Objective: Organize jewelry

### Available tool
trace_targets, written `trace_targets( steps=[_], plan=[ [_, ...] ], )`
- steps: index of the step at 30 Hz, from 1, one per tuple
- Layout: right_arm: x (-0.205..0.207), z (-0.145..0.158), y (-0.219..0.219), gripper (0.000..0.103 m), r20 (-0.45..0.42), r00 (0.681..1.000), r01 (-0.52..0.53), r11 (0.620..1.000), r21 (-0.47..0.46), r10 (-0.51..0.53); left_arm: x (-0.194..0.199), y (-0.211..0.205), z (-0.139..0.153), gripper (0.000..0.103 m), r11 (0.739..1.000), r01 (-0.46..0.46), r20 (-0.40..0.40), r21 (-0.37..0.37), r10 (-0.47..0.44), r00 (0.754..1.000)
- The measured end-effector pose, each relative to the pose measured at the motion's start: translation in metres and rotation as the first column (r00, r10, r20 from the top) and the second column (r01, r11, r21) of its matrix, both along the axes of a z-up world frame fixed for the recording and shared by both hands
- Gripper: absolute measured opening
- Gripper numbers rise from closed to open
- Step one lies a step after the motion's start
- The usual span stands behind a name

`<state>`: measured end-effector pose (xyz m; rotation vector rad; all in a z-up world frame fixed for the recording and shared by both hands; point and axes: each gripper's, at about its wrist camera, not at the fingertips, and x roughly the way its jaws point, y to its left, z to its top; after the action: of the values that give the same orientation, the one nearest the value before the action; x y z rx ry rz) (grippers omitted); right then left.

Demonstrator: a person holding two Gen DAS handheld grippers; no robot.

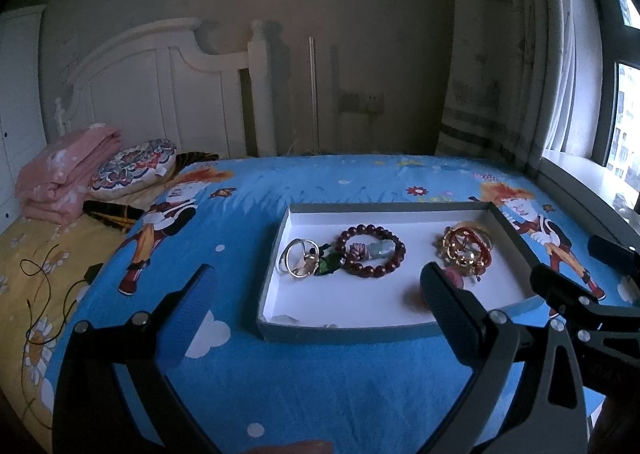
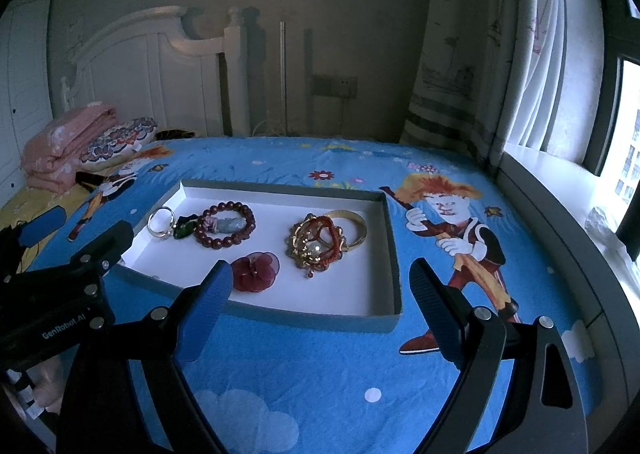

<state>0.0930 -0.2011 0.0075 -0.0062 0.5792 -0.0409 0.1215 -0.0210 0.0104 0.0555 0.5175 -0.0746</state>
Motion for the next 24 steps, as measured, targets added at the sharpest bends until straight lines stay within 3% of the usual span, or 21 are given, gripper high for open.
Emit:
trace_targets(
  steps=[24],
  plan=[
    [0.0000,-0.0024,0.0022,0.084,-0.008,1.000,-0.008,1.000,0.000,0.008,-0.0013,-0.0005,-0.0030,0.098,1.000,0.001,-0.005,0.007,-0.001,1.000]
  ],
)
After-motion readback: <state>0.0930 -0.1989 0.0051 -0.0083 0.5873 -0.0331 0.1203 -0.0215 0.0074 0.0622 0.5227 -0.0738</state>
